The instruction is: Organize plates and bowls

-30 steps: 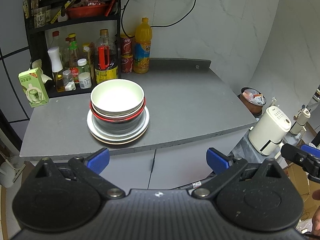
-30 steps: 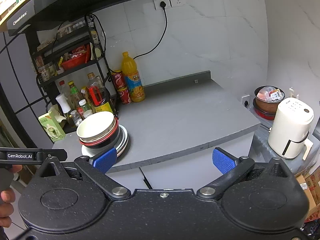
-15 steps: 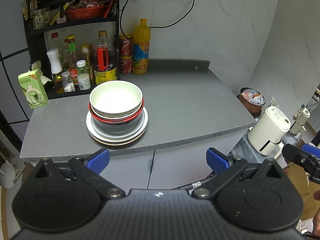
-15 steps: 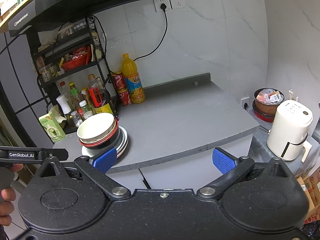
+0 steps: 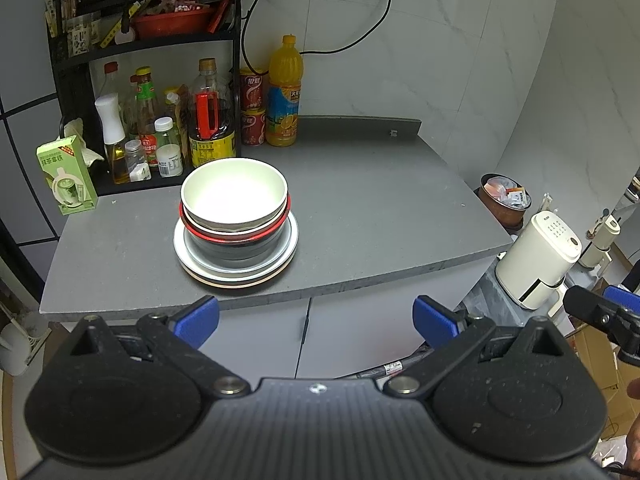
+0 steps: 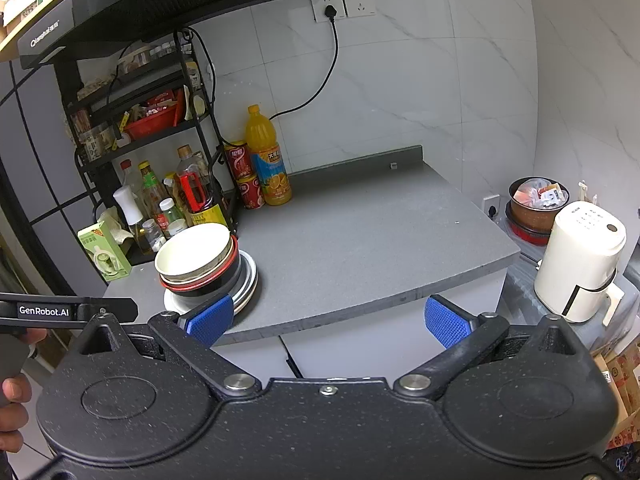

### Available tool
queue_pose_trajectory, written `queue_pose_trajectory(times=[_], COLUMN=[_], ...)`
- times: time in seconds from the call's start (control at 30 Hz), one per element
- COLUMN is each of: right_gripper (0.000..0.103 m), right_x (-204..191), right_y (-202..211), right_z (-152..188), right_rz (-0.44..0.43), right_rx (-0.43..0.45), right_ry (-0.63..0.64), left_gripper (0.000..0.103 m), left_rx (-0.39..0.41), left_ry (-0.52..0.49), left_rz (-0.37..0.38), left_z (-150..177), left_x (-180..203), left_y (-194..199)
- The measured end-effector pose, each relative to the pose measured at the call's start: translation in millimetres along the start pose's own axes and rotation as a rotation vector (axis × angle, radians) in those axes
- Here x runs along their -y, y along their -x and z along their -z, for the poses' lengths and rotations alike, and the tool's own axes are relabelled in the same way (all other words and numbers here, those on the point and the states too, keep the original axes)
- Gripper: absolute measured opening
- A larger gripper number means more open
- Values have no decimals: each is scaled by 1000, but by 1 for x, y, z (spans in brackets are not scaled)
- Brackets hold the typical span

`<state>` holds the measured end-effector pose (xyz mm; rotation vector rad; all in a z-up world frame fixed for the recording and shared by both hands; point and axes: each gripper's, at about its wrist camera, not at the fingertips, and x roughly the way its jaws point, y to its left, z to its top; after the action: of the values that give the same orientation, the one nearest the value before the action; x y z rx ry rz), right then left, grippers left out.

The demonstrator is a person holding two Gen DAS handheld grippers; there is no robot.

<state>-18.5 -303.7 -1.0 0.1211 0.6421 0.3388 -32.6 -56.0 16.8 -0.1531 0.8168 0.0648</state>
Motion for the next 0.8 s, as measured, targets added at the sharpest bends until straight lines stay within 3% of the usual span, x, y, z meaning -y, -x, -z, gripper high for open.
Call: queue_pose_trajectory(times=[0.8], right_gripper=[103], right_x=[0], right_y=[-9], right_z=[1], right_rz=[10], right_rx=[-14], right_ry=[-10], left_gripper=[102], left_rx=[-13], left_ry=[-20], left_rz=[5], left_z=[-1], left_x=[-1], left_y=[-10])
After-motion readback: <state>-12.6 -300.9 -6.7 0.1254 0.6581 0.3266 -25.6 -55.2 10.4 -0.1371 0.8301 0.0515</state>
